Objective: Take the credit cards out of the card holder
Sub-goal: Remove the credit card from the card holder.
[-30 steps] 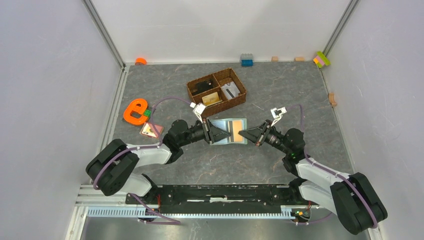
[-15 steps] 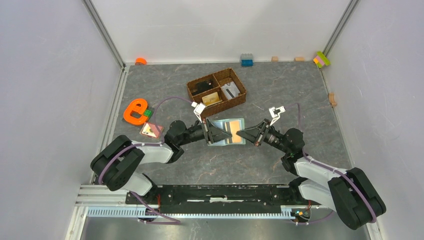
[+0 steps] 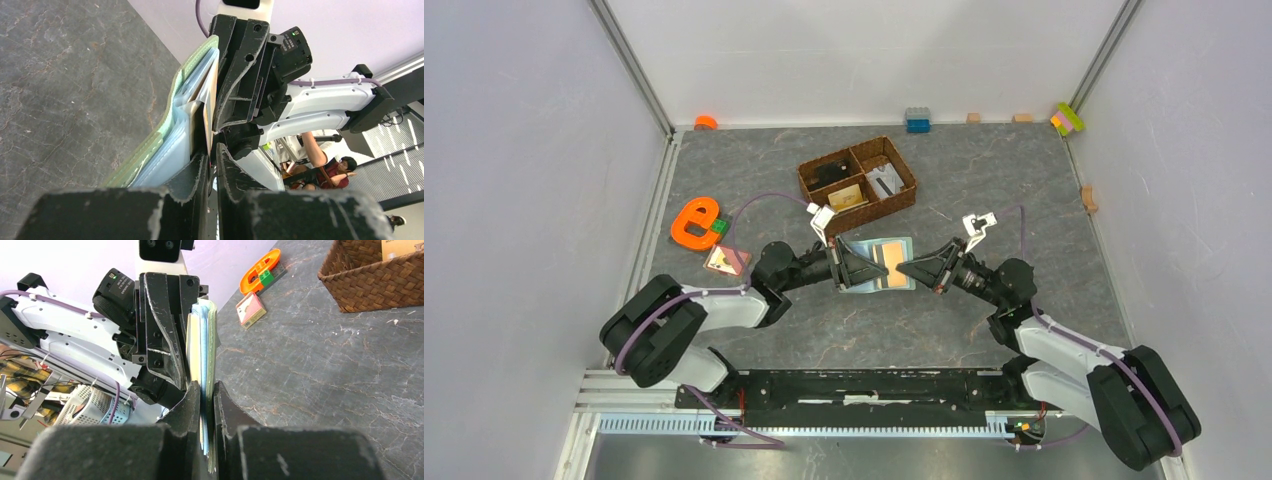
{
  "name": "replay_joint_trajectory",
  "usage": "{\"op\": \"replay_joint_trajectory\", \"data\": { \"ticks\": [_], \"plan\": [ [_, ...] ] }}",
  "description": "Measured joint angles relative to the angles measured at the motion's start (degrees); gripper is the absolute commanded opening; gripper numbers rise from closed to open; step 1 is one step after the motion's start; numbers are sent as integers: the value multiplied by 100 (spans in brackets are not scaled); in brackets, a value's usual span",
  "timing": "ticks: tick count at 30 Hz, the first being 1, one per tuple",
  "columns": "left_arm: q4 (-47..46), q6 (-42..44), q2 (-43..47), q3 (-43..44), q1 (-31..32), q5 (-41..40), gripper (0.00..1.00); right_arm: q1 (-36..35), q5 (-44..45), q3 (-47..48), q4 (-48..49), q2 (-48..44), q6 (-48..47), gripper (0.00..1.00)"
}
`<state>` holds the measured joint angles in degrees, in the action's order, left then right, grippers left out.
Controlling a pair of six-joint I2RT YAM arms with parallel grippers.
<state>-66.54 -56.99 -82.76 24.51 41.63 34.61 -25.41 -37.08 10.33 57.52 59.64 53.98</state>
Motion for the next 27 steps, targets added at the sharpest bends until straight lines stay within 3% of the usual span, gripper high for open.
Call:
{"op": "replay_joint_trajectory", "data": {
  "ticks": [10, 21, 27],
  "plan": [
    [-7, -2, 109, -44, 2, 2, 7, 35, -66, -17, 129, -31, 184, 7],
    [-7, -2, 170, -61, 2, 9, 9, 81, -157, -44, 313, 28, 345, 24],
    [-33, -4, 195, -72, -7, 7, 11, 118, -179, -61, 345, 44, 378, 14]
  ]
}}
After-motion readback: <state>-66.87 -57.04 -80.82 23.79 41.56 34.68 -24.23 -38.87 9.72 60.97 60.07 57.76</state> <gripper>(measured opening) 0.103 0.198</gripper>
